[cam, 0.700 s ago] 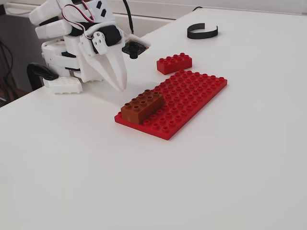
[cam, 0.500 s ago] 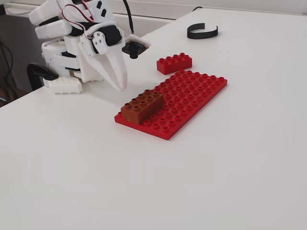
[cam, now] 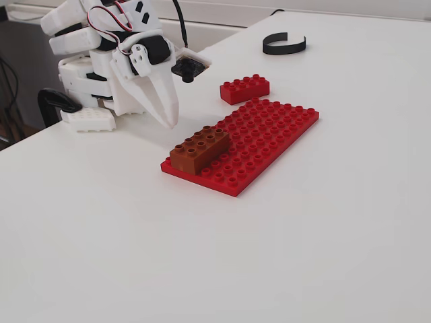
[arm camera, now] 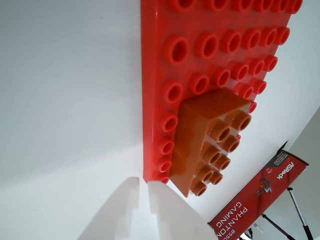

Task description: Grab the loose lego brick and stack it on top of the fixed one.

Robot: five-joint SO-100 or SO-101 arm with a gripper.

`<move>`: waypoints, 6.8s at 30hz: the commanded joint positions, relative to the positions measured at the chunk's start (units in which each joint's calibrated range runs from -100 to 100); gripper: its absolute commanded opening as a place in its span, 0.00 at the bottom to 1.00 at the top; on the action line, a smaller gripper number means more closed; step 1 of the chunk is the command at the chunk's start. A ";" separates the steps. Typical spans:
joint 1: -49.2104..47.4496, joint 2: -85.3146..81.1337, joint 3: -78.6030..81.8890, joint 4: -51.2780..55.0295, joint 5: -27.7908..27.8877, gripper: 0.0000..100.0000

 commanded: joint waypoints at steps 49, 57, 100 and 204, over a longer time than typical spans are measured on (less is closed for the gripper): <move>-42.73 73.32 -78.04 7.34 -30.67 0.01; -52.00 82.72 -76.14 -2.72 -47.72 0.01; -50.82 93.99 -66.55 3.18 -56.81 0.30; -14.02 85.86 -83.02 26.42 -11.02 0.04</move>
